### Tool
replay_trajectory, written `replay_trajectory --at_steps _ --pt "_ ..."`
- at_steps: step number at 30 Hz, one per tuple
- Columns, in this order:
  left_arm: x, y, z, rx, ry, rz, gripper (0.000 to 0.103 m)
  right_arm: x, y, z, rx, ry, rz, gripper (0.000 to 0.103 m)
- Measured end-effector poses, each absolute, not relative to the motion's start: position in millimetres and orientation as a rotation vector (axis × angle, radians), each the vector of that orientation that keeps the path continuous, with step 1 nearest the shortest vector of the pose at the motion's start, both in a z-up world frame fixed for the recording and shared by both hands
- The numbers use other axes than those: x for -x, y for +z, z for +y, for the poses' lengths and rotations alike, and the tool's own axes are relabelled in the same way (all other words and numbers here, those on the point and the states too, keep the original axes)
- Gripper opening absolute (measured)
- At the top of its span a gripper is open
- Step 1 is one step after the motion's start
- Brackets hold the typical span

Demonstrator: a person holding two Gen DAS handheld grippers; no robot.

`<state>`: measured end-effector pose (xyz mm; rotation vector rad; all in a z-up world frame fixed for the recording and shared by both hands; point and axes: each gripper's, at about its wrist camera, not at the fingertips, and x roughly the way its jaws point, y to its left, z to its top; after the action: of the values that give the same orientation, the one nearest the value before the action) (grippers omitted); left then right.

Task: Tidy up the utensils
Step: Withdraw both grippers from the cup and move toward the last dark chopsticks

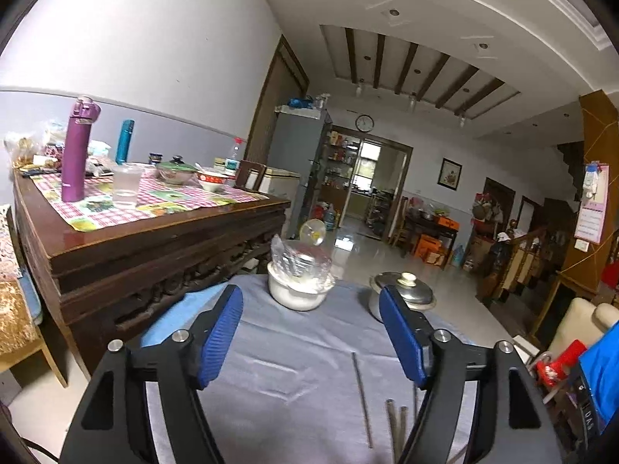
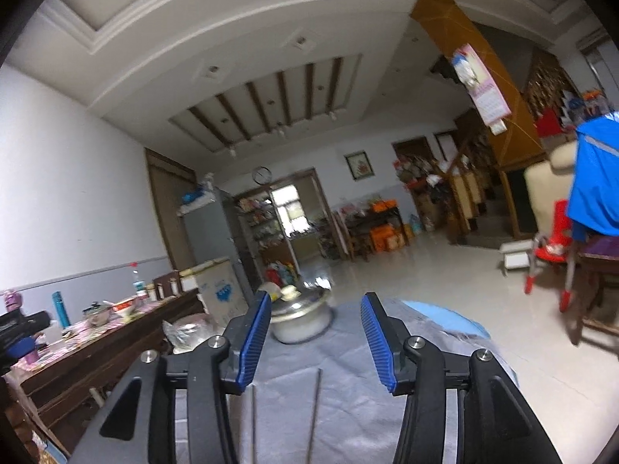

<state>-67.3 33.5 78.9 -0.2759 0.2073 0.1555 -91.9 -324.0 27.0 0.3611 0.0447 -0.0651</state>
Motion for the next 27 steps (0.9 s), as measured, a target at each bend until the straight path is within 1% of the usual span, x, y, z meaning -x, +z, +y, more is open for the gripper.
replay_trajectory --at_steps 7,15,19,27 --pt "48.7 60.6 52.8 0.248 0.224 0.315 0.077 72.6 9.0 -354.9 -0.435 -0.098 0.202 0.051" --pt "16.9 9.5 75.1 0.247 0.284 0.559 0.077 49.4 -24.2 -365.4 -0.472 -0.082 0.384 0.051" --pt "8.1 -7.4 75.2 0.218 0.285 0.626 0.077 37.1 -35.2 -360.0 -0.467 -0.069 0.446 0.051" --pt "-5.2 -30.6 75.0 0.193 0.267 0.706 0.077 18.1 -52.4 -349.7 -0.461 -0.054 0.529 0.051"
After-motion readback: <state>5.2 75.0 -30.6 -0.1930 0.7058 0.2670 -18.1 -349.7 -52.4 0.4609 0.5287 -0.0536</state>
